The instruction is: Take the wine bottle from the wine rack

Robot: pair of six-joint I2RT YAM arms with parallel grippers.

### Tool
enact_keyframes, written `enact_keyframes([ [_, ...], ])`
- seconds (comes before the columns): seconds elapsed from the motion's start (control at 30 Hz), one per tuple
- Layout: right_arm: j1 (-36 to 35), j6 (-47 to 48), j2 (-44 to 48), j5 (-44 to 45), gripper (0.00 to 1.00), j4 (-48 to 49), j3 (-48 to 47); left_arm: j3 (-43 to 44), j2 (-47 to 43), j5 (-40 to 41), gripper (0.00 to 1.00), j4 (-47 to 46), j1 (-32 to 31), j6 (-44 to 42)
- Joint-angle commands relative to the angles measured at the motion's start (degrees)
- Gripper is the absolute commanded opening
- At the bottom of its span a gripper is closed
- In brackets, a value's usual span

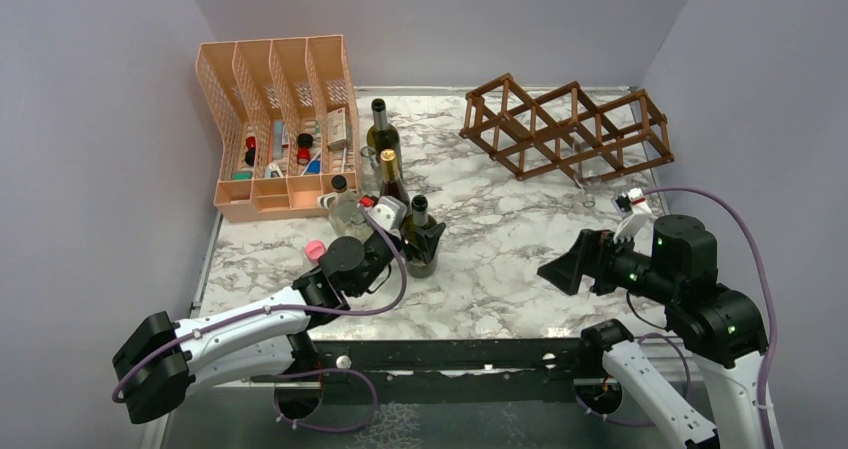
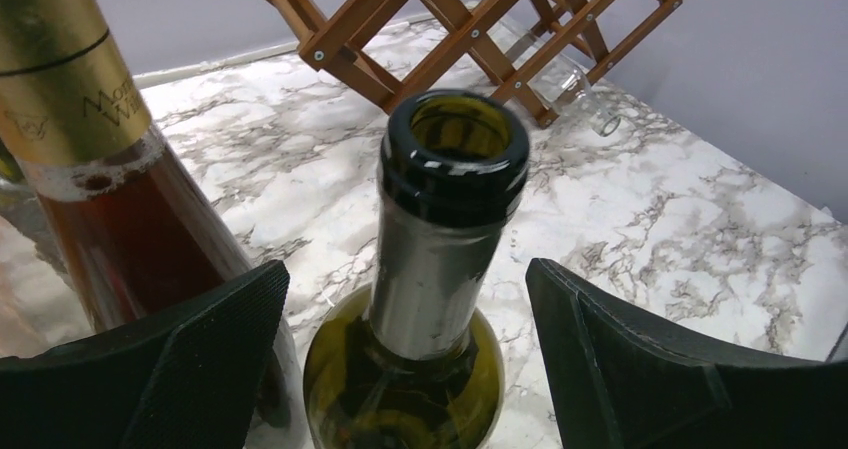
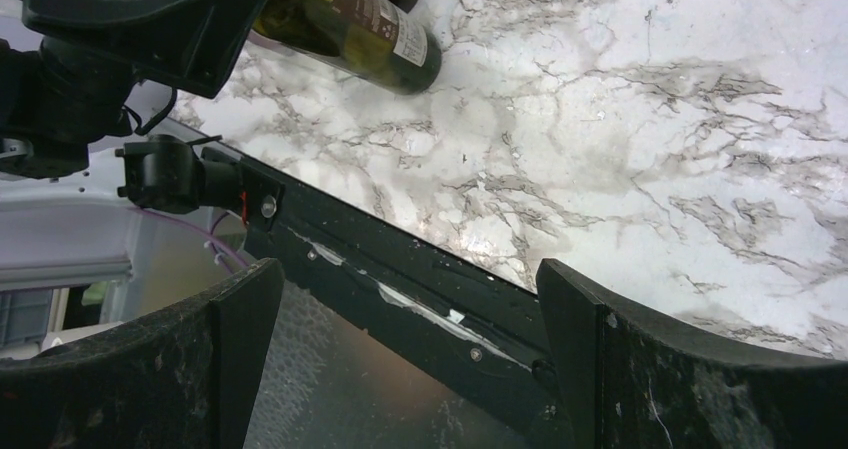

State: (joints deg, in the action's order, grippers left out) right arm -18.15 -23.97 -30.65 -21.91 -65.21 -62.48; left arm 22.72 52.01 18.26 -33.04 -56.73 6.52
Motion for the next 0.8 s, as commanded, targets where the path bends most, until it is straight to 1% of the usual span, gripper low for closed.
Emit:
enact_keyframes([
  [0.0, -0.22, -0.09, 1.15, -0.85, 1.00, 0.87, 0.37, 4.33, -0.62, -3.92, 0.96, 2.51, 0.18, 0.78],
  [0.27, -0.17, -0.79, 2.16, -0.94, 1.00, 0.62, 1.21, 8.80, -0.91, -7.32, 0.96, 6.34, 0.12, 1.55],
  [0.43, -0.22, -0.64, 2.33, -0.58, 1.00, 0.44, 1.58, 11.22, -3.29, -9.96, 0.96, 8.71, 0.13, 2.88],
  [0.63, -0.22, -1.26, 2.23, -0.46, 1.00, 1.59, 3.24, 16.82, -5.50, -10.60, 0.97, 17.07, 0.13, 2.49],
  [0.77, -0.21, -2.11, 2.17, -0.27, 1.00, 3.23, 4.79, 21.16, -6.65, -10.72, 0.99, 23.17, 0.13, -0.03],
])
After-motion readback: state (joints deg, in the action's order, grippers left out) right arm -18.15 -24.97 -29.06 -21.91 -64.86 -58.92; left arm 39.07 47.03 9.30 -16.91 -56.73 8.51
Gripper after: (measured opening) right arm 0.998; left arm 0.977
